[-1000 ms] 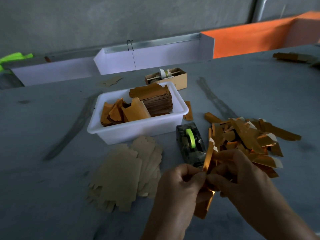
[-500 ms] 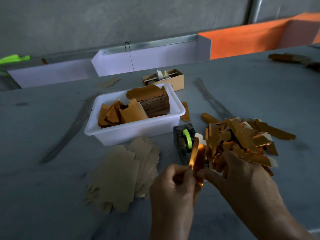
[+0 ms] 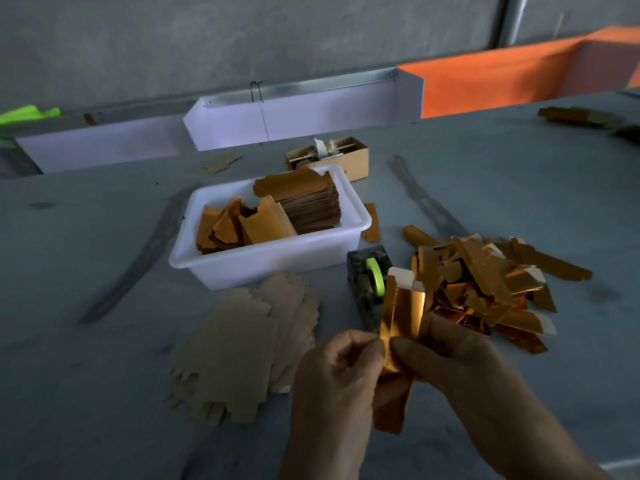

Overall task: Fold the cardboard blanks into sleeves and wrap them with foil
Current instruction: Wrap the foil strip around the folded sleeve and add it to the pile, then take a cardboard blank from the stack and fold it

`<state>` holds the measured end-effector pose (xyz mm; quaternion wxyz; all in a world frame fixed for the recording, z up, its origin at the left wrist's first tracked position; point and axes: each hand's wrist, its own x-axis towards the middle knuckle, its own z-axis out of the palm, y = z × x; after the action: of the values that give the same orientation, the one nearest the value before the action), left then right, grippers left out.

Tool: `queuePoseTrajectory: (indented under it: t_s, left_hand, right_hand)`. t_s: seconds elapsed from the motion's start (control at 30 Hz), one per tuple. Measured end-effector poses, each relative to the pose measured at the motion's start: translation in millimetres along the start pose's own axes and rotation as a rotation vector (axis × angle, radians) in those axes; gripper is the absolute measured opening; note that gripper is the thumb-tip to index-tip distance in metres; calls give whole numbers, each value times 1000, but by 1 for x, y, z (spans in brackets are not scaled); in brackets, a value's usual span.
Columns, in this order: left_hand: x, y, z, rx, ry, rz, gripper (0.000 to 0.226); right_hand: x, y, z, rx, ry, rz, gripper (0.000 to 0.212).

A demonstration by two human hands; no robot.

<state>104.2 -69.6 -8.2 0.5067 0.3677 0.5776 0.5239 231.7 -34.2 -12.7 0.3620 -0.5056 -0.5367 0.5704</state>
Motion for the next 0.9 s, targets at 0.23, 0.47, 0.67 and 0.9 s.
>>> queuePoseTrajectory:
  t_s: [0.23, 0.47, 0.67, 0.9]
  left_hand:
    - [7, -1, -4, -155, 62, -162, 20]
    - [23, -12, -41, 588, 319, 105, 12]
    - [40, -27, -91, 1165, 604, 85, 41]
    - [45, -35, -106, 1388, 553, -64, 50]
  right_hand:
    - [2, 1, -5, 18, -33, 29, 13]
    - [33, -7, -51, -300, 355, -125, 9]
    - [69, -10, -97, -711, 685, -50, 30]
    - [30, 2, -62, -671, 684, -353, 10]
